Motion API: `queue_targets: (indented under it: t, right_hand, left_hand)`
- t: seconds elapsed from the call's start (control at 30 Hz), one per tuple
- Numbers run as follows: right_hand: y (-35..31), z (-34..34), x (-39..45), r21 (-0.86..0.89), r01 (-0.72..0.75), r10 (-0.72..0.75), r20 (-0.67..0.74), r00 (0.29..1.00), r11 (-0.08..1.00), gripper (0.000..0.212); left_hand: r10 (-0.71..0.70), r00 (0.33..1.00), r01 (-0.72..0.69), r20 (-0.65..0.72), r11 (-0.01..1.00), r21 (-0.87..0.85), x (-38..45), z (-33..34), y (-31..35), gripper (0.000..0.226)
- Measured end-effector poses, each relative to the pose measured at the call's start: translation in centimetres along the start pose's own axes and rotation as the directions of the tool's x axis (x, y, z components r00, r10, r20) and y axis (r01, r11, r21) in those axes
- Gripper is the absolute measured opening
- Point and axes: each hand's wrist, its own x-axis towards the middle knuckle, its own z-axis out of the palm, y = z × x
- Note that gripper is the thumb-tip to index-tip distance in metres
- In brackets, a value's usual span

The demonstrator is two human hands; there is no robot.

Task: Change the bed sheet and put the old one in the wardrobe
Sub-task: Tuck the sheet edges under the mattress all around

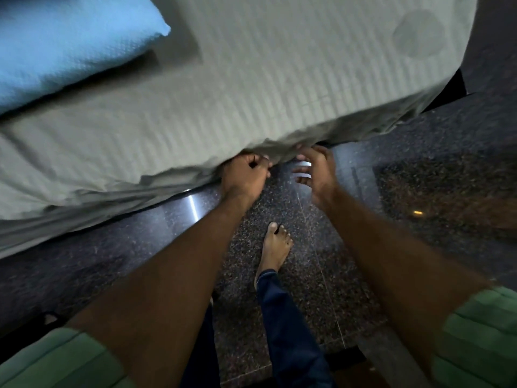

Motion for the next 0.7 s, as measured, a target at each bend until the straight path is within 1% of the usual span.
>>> queue_targets:
  t: [0.03,0.1,0.13,0.17,0.2,0.23,0.27,0.3,0.33,0.37,0.4,0.47,0.53,0.6,0.67,0.7]
  right_hand:
    - [-0.6,0.3,-0.2,0.002,0.049,-0.049,0.014,0.999,0.999,0.017]
    - [-2.1,0.4,-0.2,0.003,0.132,-0.131,-0.035,0.991,0.991,0.005]
    - [-2.3,0.6,0.6,-0.016,0.144,-0.144,-0.078,0.986,0.99,0.017]
    - [-2.3,0.6,1.5,-0.057,0.152,-0.158,-0.111,0.981,0.987,0.025]
    - [-2.2,0.6,2.0,-0.158,0.148,-0.172,-0.144,0.975,0.976,0.026]
    - [-1.0,0.1,4.2,-0.247,0.147,-0.186,-0.144,0.972,0.958,0.026]
    - [0.6,-0.5,6.7,-0.356,0.127,-0.195,-0.162,0.967,0.926,0.034]
    - [1.5,-1.1,7.9,-0.458,0.071,-0.171,-0.18,0.969,0.886,0.042]
    - [1.9,-1.7,7.8,-0.51,-0.002,-0.109,-0.189,0.976,0.86,0.045]
    - [1.7,-1.8,6.2,-0.518,-0.04,-0.059,-0.174,0.983,0.854,0.043]
    - [0.8,-1.3,3.2,-0.524,-0.06,-0.015,-0.137,0.99,0.85,0.034]
    - [1.5,-0.3,0.2,-0.501,-0.079,0.102,0.019,0.995,0.862,0.02]
    - [2.8,1.6,-2.4,-0.453,-0.073,0.177,0.192,0.965,0.889,0.011]
    - [4.4,4.0,-4.1,-0.41,-0.083,0.212,0.279,0.937,0.908,0.002]
    - [5.7,6.4,-5.5,-0.376,-0.113,0.234,0.295,0.926,0.92,0.007]
    - [6.2,7.5,-6.0,-0.368,-0.124,0.248,0.31,0.918,0.921,0.011]
  left_hand:
    - [-0.001,1.0,0.0,0.018,1.0,0.014,-0.1,0.4,-0.3,0.025]
    - [0.0,0.999,-0.001,0.043,1.0,0.016,-0.5,1.6,-0.5,0.021]
    - [-0.005,0.999,0.005,0.048,1.0,0.01,-0.7,2.2,-0.3,0.02]
    - [-0.011,0.999,0.011,0.048,1.0,0.006,-0.8,2.9,0.1,0.02]
    - [-0.021,0.999,0.021,0.048,1.0,0.008,-0.7,3.3,0.2,0.02]
    - [-0.025,0.999,0.025,0.047,1.0,0.006,-0.7,3.5,0.4,0.021]
    - [-0.026,0.999,0.026,0.046,1.0,0.001,-0.7,3.6,0.4,0.023]
    - [-0.029,0.998,0.03,0.047,0.999,-0.025,-0.7,3.7,0.7,0.026]
    - [-0.043,0.998,0.047,0.047,0.995,-0.085,-0.6,3.9,0.7,0.026]
    - [-0.081,0.996,0.087,0.046,0.984,-0.158,-0.6,3.9,0.9,0.025]
    - [-0.137,0.99,0.144,0.045,0.963,-0.229,-0.5,3.8,0.9,0.025]
    - [-0.256,0.966,0.248,0.026,0.898,-0.363,-0.3,3.0,-0.3,0.023]
    - [-0.36,0.933,0.308,-0.023,0.827,-0.47,-0.2,1.0,-2.4,0.024]
    - [-0.449,0.889,0.332,-0.092,0.768,-0.547,0.0,-1.2,-4.6,0.025]
    - [-0.526,0.825,0.318,-0.206,0.734,-0.599,-0.1,-3.2,-6.5,0.019]
    - [-0.568,0.773,0.33,-0.282,0.739,-0.587,-0.2,-4.2,-7.2,0.019]
